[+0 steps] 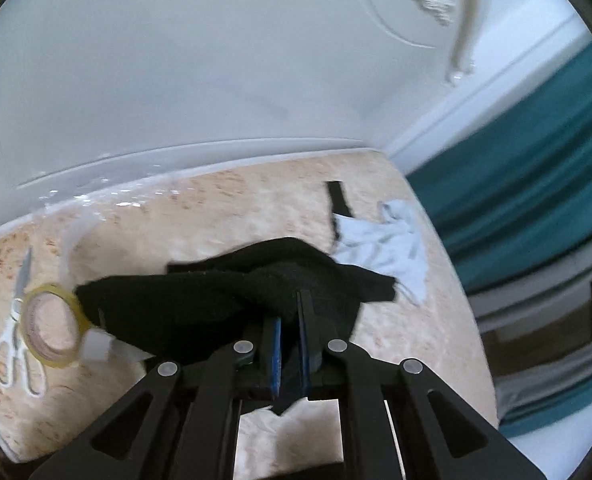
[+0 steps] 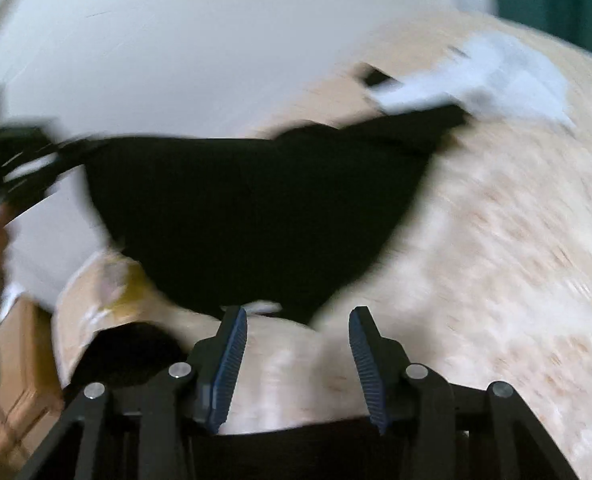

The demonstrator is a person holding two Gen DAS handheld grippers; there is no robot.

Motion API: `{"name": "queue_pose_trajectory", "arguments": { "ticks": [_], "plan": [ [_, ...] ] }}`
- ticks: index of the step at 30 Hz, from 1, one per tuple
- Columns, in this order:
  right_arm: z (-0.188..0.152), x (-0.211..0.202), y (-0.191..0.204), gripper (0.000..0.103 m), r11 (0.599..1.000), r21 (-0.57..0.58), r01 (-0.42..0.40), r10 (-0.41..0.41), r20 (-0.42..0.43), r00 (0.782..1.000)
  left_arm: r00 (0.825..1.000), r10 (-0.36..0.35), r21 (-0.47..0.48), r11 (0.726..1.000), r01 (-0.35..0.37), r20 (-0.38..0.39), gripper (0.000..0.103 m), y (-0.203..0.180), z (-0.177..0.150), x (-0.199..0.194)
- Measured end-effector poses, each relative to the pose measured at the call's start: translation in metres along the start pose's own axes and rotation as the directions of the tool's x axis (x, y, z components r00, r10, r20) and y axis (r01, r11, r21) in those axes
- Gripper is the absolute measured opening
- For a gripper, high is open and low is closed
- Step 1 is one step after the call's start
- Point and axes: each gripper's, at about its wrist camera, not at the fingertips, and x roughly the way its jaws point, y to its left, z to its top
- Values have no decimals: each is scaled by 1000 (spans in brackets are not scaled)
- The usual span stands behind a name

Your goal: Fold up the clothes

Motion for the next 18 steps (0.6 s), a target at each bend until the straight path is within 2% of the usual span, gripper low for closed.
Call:
{"name": "queue_pose_trajectory", "arguments": {
  "ticks": [2, 5, 7, 10, 14, 18],
  "plan": [
    [8, 21, -28, 45, 997, 72, 38, -34, -58, 998, 1000, 21, -16, 1000, -21, 1, 6, 12, 7, 8],
    [20, 60, -52, 45, 988, 143, 56, -37, -129, 991, 998, 55, -21, 998, -55, 1, 6, 23, 16, 21],
    [26, 91, -57, 45, 987, 158, 19, 10, -185, 983, 997, 76, -18, 997, -76, 8, 6, 26, 22, 30],
    [40, 148, -65, 46, 978, 207, -28, 87, -282, 955, 994, 106, -39, 994, -106, 13, 6, 35, 34, 47],
    [41, 197, -59, 46, 975, 215, -62, 141, -377, 915, 990, 140, -71, 988, -139, 5, 6, 50, 48, 65],
    [38, 229, -51, 47, 969, 226, -103, 192, -419, 887, 980, 201, -52, 978, -200, 4, 6, 58, 53, 84]
  ]
}}
